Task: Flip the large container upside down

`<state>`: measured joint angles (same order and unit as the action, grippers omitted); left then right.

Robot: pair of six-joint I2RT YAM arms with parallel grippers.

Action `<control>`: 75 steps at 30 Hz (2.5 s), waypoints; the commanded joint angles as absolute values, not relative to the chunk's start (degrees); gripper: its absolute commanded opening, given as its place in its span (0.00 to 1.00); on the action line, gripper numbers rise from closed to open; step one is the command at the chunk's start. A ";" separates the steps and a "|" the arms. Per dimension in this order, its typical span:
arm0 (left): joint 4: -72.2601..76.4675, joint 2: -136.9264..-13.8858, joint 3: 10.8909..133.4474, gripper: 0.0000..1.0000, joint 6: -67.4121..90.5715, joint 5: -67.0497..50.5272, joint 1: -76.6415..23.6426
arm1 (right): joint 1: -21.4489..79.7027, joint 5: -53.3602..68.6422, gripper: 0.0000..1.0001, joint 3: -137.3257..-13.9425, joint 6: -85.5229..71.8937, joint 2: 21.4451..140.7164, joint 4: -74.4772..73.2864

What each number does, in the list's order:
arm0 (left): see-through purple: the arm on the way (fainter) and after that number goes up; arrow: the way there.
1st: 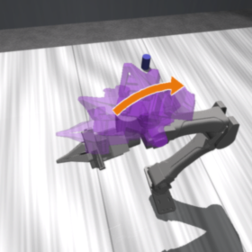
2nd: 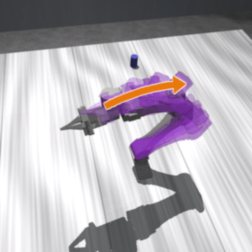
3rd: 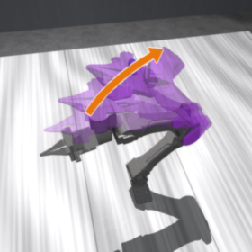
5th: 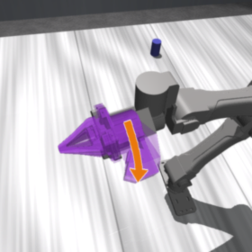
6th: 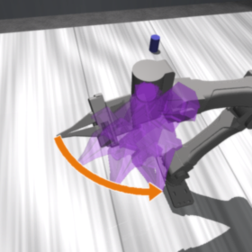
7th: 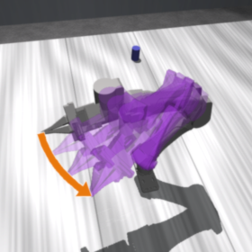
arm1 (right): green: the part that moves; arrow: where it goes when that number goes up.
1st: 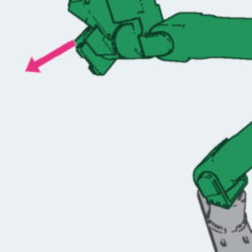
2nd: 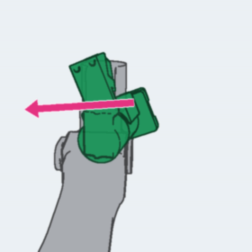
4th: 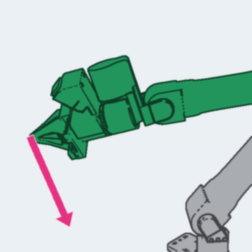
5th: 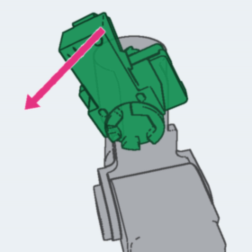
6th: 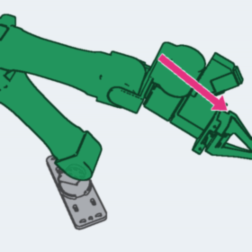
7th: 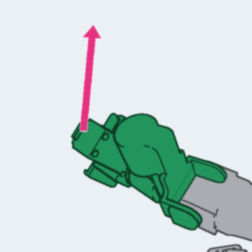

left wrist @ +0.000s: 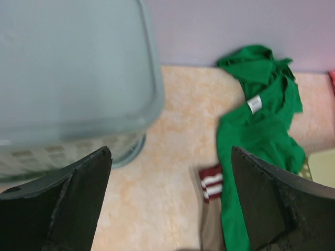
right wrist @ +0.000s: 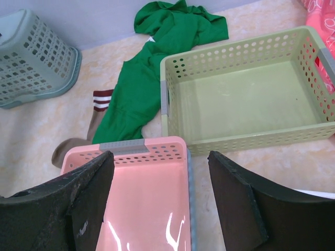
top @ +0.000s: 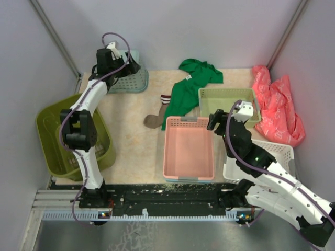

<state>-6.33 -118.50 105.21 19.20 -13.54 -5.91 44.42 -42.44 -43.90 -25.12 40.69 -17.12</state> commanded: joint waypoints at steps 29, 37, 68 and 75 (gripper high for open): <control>-40.73 -67.53 59.77 1.00 26.33 25.95 -10.11 | 44.10 -34.09 0.80 -42.74 -22.85 50.74 -6.58; -35.87 -68.53 57.03 0.70 27.28 23.54 -10.11 | 44.12 -34.49 0.80 -42.20 -23.39 49.67 -7.01; -26.90 -63.66 69.49 0.00 33.19 -30.64 -14.36 | 44.12 -43.07 0.79 -45.04 -16.33 46.48 -7.31; -15.90 -63.68 64.82 0.00 41.09 -40.04 -12.66 | 44.12 -43.02 0.79 -44.74 -16.73 45.19 -7.96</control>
<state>-27.83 -64.69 67.61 35.09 -31.20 -13.93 44.42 -42.06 -42.13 -17.50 47.07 -9.43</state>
